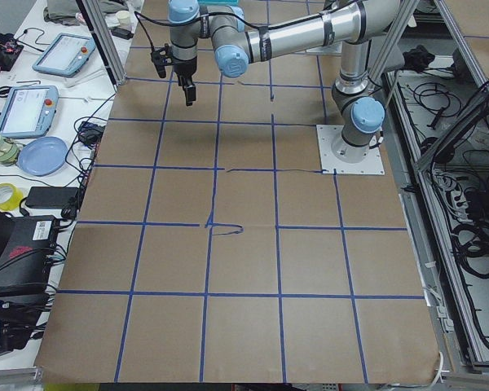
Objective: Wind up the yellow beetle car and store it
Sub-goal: 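Move the right gripper over the yellow car near the blue bin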
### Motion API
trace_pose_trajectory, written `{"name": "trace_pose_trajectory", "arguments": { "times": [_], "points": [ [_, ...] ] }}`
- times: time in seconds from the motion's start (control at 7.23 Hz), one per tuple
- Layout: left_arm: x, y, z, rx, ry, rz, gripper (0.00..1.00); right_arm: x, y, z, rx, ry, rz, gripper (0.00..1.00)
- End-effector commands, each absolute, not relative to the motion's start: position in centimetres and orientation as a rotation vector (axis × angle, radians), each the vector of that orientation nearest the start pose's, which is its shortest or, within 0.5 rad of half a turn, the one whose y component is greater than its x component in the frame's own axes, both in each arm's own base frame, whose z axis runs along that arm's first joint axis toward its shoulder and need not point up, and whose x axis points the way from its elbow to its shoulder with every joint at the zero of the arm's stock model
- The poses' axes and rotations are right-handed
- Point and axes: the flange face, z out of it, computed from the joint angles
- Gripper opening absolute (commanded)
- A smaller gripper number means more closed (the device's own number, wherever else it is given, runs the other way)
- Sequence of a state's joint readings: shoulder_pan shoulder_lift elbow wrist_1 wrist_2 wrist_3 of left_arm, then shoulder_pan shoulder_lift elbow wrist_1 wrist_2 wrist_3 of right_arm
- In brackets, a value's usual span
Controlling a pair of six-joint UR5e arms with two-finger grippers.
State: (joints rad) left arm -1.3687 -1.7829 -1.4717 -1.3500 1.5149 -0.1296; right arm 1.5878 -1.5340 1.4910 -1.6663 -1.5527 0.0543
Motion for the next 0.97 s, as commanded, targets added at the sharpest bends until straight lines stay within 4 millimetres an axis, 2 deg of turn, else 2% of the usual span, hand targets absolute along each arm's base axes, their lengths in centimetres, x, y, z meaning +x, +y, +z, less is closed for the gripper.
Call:
{"name": "trace_pose_trajectory", "arguments": {
  "times": [0.0, 0.14, 0.28, 0.42, 0.55, 0.69, 0.83],
  "points": [
    [-3.8, -56.7, 47.7, -0.416, 3.174, -0.097, 1.00, 13.9, -51.7, 51.9, -0.227, 3.123, -0.196, 1.00],
    [-4.2, -55.0, 49.7, -0.410, 3.168, -0.114, 1.00, 13.3, -52.3, 51.0, -0.473, 3.101, -0.159, 1.00],
    [-4.2, -54.4, 50.8, -0.414, 3.165, -0.132, 1.00, 10.6, -53.6, 49.7, -0.591, 3.098, -0.102, 1.00],
    [-5.2, -54.2, 50.3, -0.381, 3.166, -0.109, 1.00, 5.6, -54.5, 49.2, -0.882, 3.034, -0.083, 1.00],
    [-7.6, -52.9, 51.2, -0.305, 3.166, -0.126, 1.00, 0.5, -56.0, 46.9, -1.154, 2.914, -0.029, 1.00],
    [-9.0, -52.6, 51.7, -0.256, 3.164, -0.144, 1.00, -2.5, -58.4, 43.5, -1.386, 2.787, 0.042, 1.00],
    [-10.4, -52.1, 51.2, -0.196, 3.169, -0.117, 1.00, -3.4, -59.7, 41.9, -1.729, 2.652, 0.049, 1.00]
  ]
}}
